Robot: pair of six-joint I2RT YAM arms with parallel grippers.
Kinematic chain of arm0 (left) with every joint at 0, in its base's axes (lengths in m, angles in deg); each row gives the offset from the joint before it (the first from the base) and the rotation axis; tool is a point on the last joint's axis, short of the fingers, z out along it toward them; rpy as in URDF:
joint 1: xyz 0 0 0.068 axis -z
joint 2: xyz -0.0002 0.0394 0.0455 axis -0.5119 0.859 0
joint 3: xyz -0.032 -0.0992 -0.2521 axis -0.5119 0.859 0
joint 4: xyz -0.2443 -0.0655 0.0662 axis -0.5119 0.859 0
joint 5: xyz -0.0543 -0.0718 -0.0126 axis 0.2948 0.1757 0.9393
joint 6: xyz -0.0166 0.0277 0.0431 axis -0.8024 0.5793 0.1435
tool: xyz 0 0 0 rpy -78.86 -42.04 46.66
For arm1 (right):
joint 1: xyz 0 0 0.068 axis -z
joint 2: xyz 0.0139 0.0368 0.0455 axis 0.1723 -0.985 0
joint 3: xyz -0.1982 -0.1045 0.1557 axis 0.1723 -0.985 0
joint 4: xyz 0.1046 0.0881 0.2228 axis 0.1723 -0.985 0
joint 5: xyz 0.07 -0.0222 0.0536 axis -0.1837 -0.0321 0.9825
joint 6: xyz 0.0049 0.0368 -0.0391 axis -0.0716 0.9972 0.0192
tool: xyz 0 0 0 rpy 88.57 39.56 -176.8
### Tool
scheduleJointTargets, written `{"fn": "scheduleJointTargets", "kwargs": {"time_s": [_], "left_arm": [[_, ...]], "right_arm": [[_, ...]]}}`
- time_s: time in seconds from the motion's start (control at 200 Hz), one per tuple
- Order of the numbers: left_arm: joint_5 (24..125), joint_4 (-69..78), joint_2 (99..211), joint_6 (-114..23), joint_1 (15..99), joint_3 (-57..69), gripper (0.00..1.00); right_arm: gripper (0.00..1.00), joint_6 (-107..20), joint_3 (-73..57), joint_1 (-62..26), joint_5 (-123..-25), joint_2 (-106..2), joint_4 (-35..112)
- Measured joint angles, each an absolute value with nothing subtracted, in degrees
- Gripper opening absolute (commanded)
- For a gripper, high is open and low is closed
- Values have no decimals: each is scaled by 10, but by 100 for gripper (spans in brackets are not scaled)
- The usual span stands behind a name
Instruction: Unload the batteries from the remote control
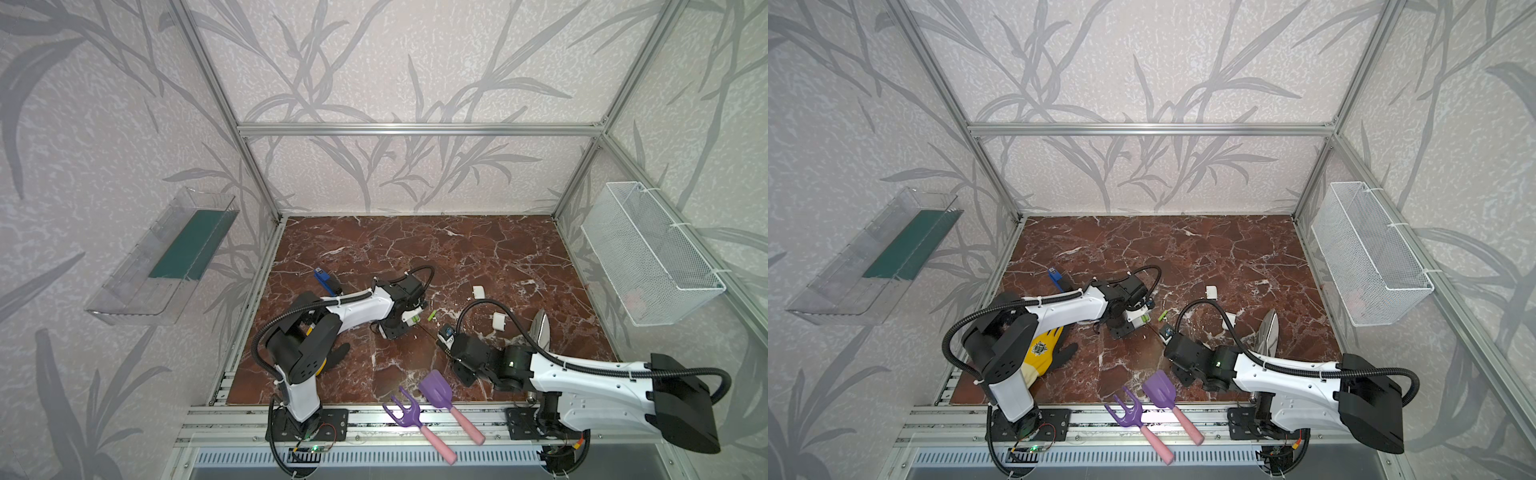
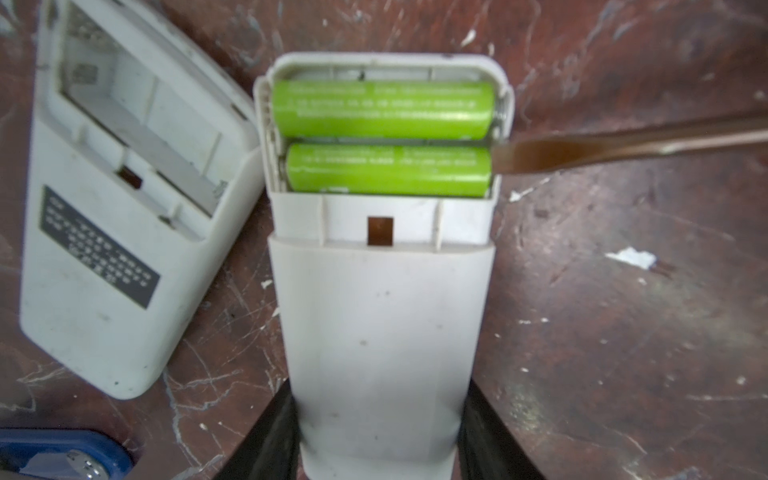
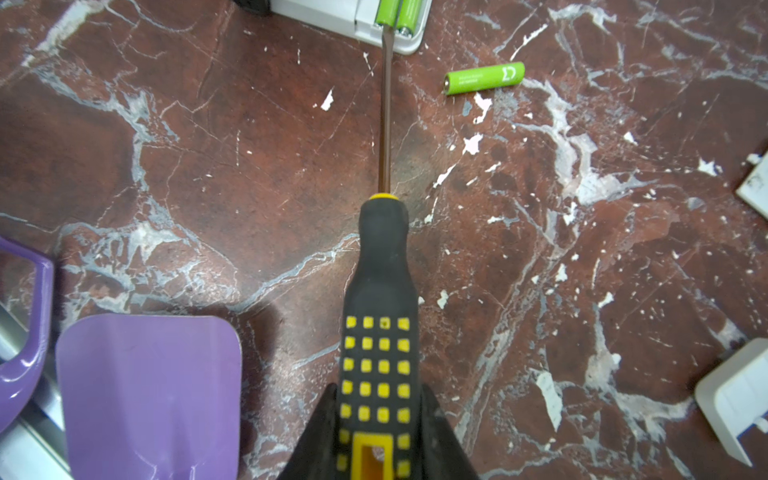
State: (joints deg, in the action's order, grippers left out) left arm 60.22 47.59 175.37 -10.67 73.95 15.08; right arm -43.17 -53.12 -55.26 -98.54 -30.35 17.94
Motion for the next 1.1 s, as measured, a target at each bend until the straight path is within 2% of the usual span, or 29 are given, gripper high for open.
{"fn": "scheduleJointTargets", "kwargs": {"time_s": [1.1], "left_arm": [[644, 477, 1754, -142, 739, 151, 37]], "right_arm": [[0, -378, -670, -558, -997, -305, 387]]}}
